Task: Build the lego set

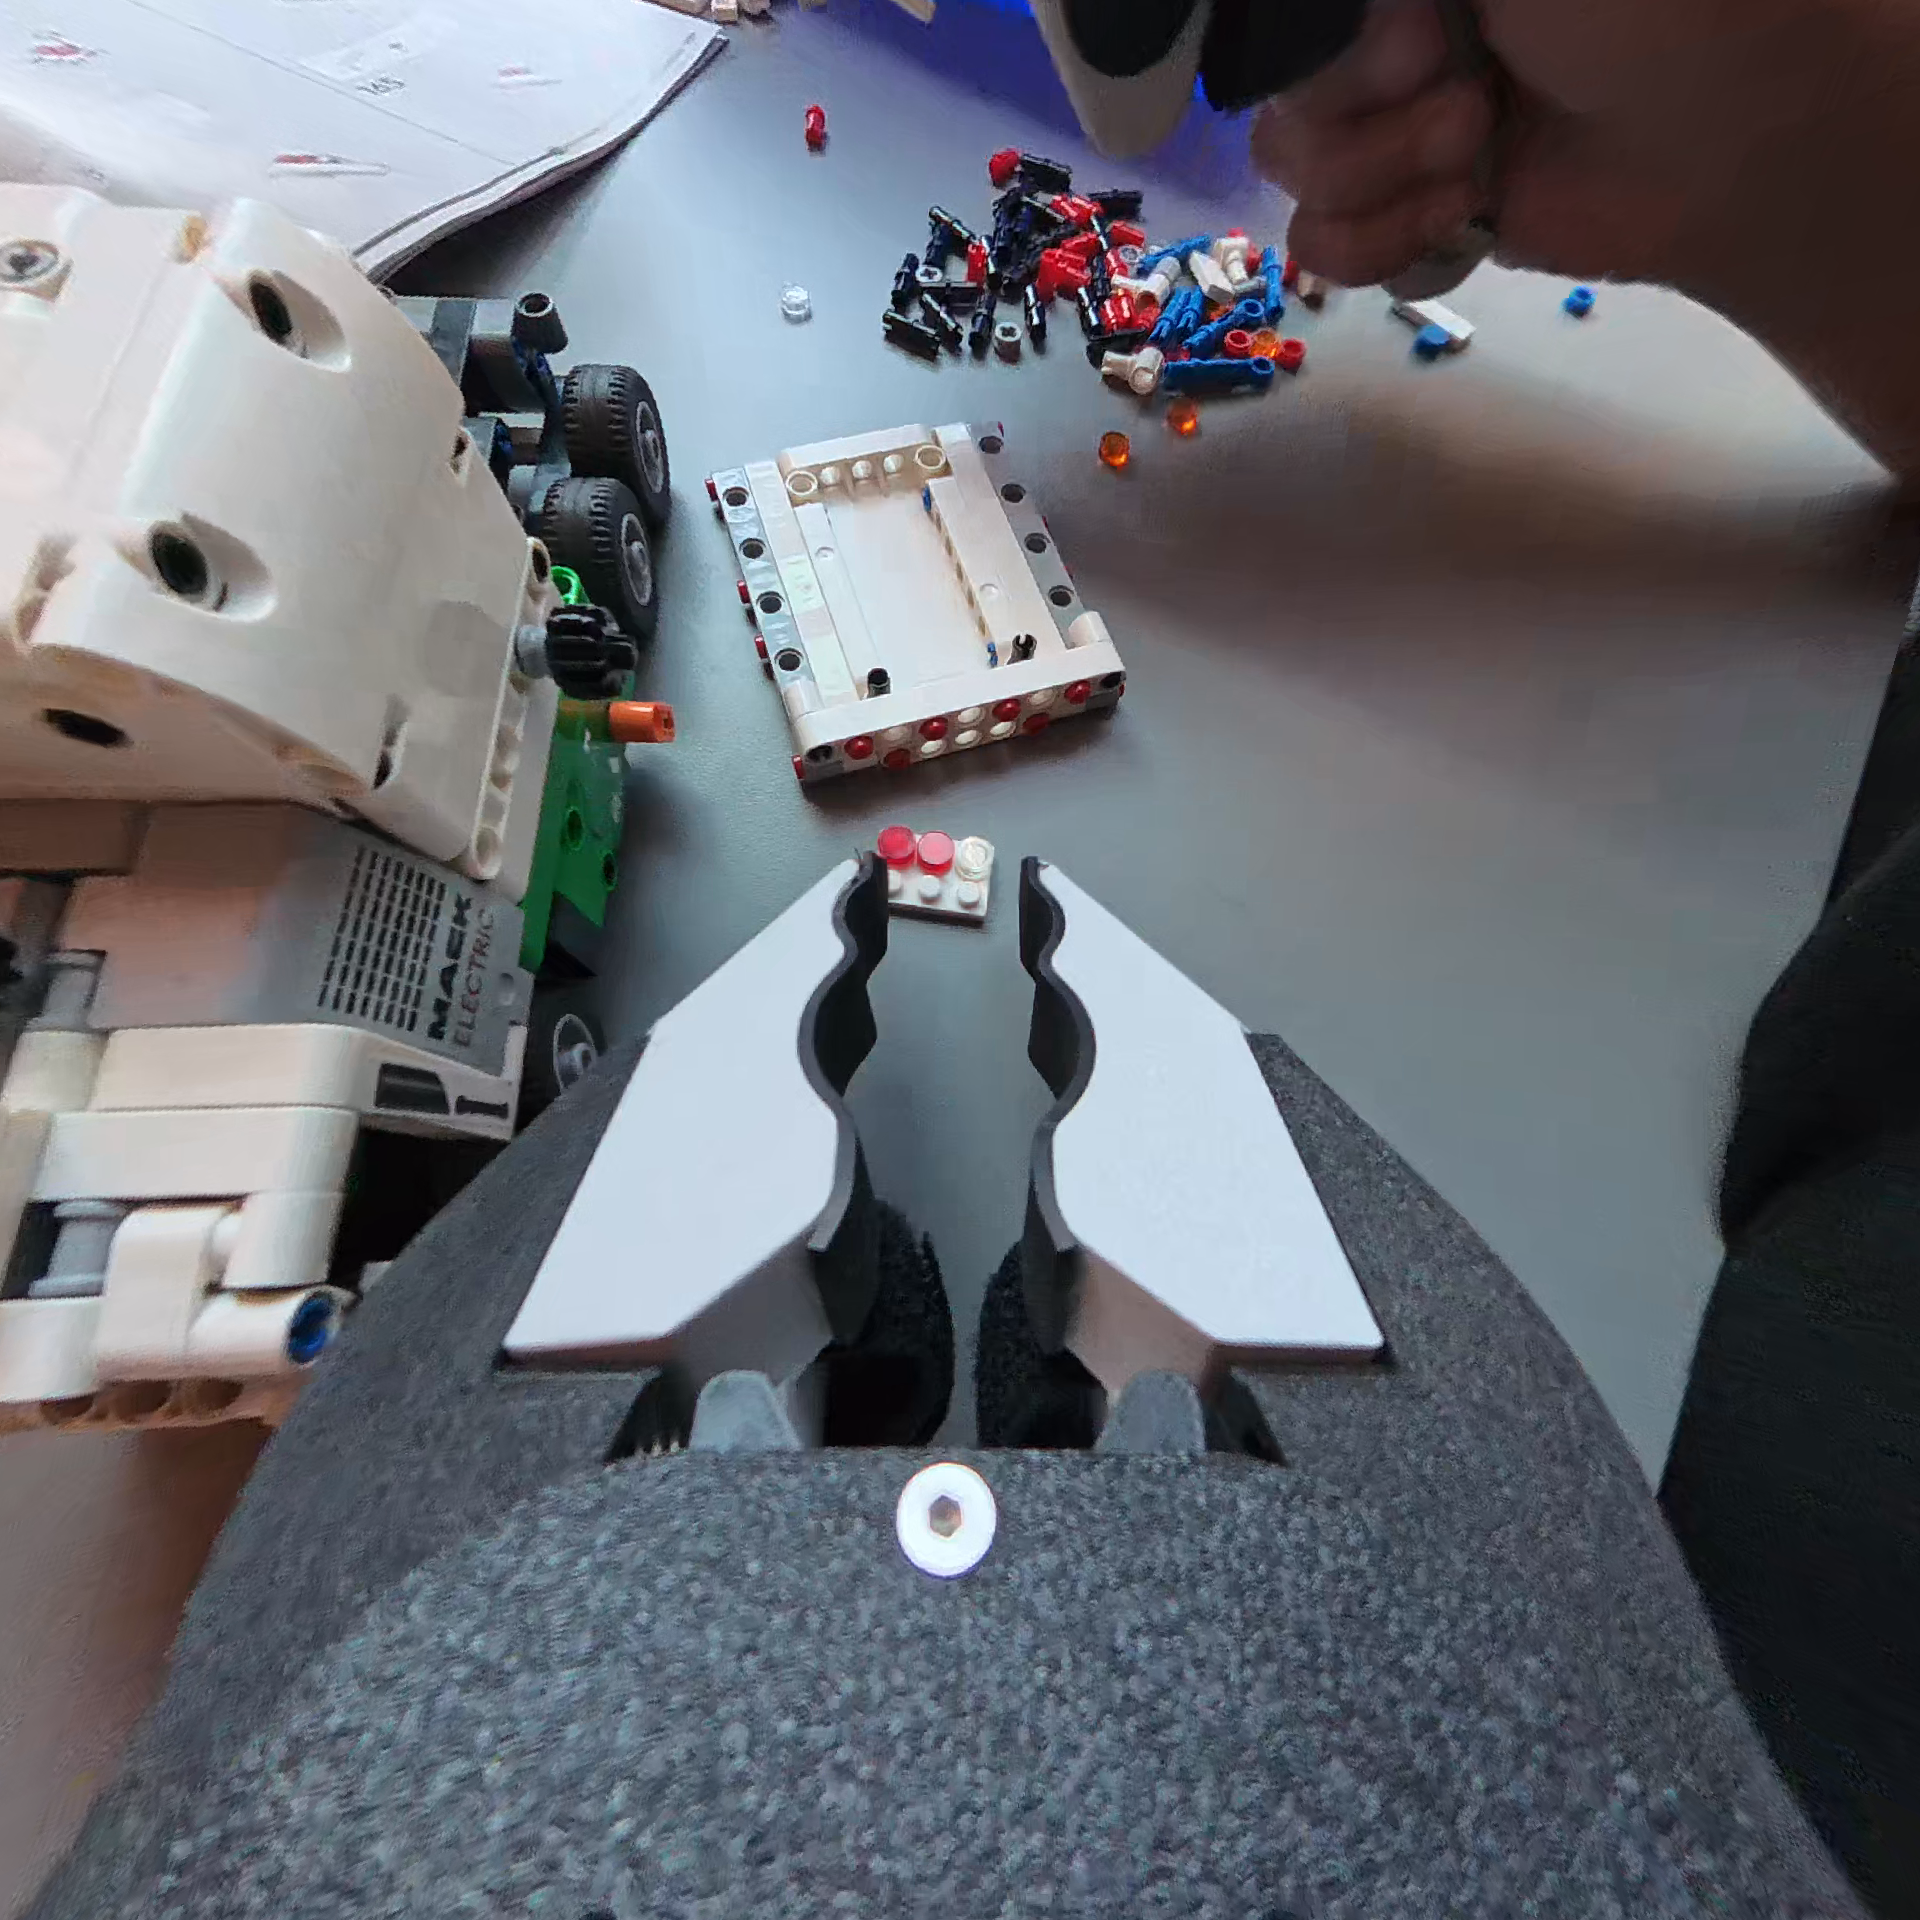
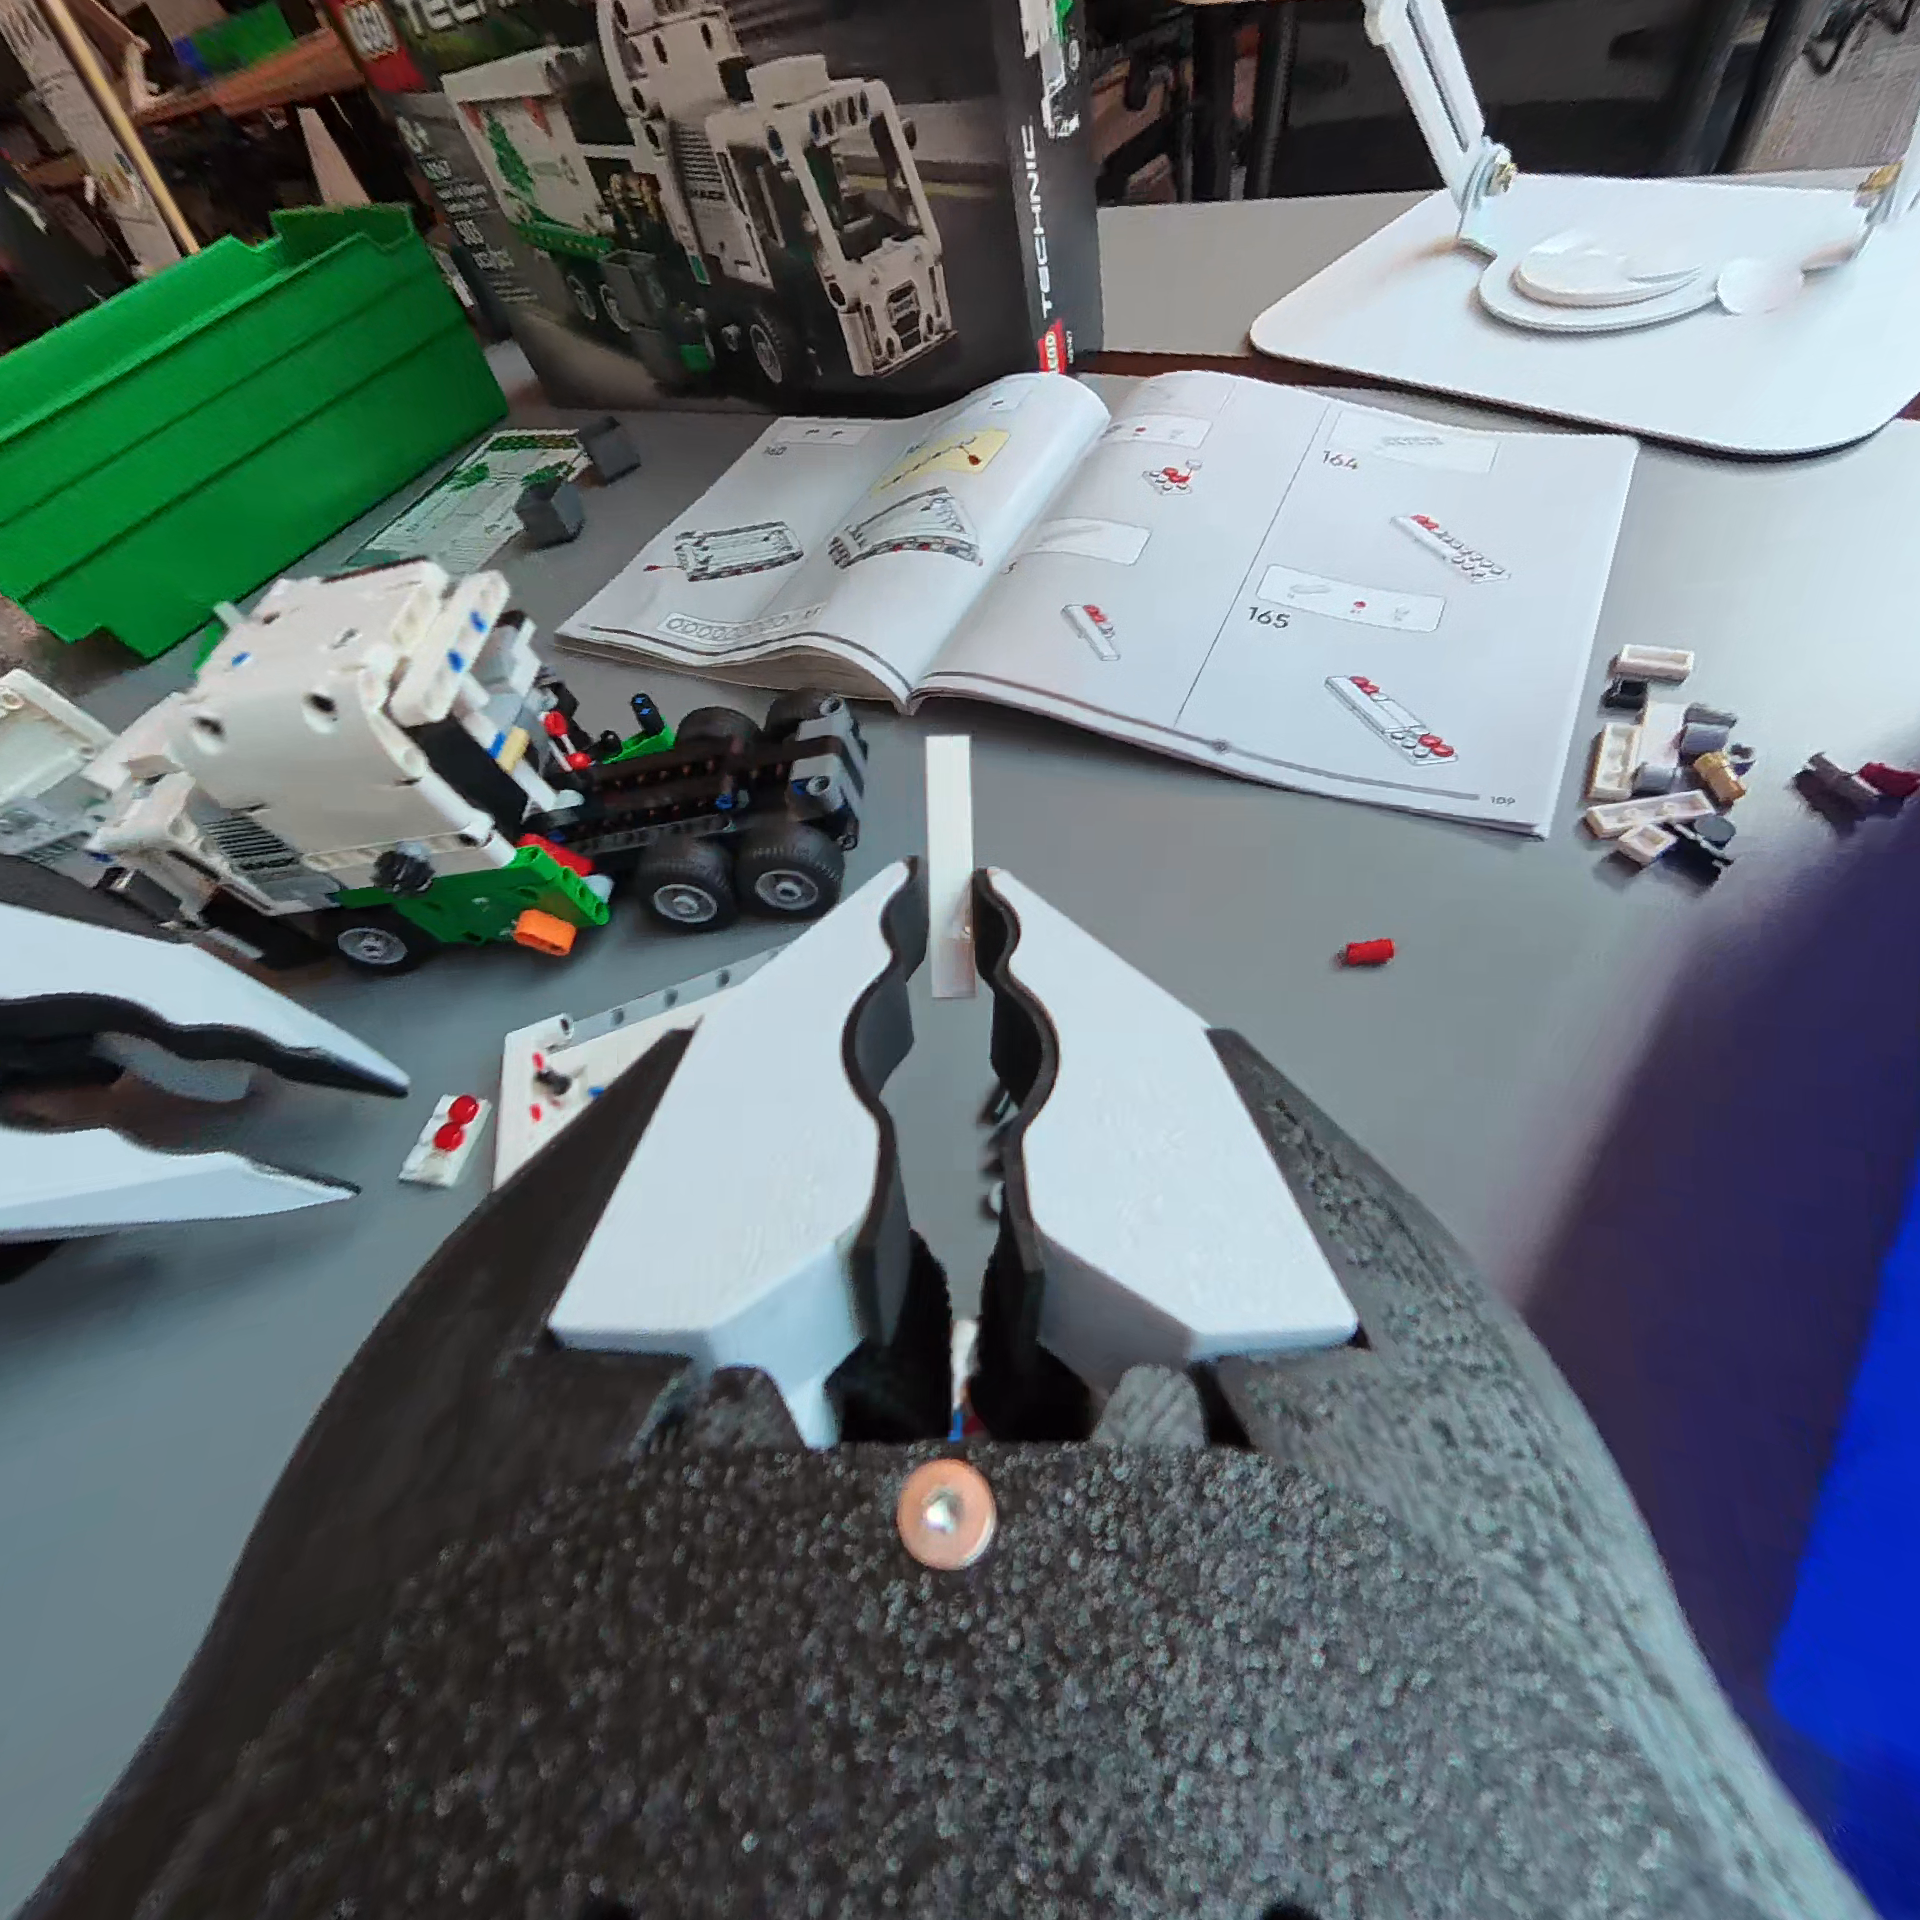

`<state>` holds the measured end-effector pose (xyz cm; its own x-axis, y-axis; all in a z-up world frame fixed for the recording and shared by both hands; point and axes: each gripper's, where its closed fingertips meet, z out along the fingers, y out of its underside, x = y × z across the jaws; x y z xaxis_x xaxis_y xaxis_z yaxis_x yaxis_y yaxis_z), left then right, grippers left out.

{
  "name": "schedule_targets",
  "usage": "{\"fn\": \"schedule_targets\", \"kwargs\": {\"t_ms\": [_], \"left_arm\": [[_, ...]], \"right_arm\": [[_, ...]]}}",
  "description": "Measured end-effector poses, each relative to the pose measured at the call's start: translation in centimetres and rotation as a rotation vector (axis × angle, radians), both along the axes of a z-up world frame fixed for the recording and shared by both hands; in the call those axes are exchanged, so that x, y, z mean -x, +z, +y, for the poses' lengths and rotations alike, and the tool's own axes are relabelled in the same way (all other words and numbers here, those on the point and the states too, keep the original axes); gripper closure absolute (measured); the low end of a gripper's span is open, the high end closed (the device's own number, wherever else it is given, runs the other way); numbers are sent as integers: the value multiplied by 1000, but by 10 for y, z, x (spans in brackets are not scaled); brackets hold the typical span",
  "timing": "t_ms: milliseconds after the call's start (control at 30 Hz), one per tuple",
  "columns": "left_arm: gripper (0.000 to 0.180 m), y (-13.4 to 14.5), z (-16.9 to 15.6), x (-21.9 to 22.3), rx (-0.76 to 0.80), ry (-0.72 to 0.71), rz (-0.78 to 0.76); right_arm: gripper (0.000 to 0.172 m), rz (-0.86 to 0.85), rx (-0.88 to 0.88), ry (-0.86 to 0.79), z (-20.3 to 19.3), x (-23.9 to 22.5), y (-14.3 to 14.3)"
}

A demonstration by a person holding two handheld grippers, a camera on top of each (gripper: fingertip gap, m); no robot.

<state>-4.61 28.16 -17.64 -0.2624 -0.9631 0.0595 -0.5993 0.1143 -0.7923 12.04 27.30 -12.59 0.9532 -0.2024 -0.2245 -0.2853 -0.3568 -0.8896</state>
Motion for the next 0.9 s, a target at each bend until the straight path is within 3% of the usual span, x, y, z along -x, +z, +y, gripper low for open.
{"fn": "schedule_targets", "kwargs": {"t_ms": [233, 600, 900], "left_arm": [[153, 2, 3, -1, 43, 13, -4], [151, 10, 2, 1, 147, 0, -33], [148, 13, 5, 0, 126, 19, -57]], "right_arm": [[165, 14, 46, 47, 26, -16, -15], [165, -38, 35, 36, 19, -17, -7], [165, -19, 50, 2, 11, -25, -12]]}}
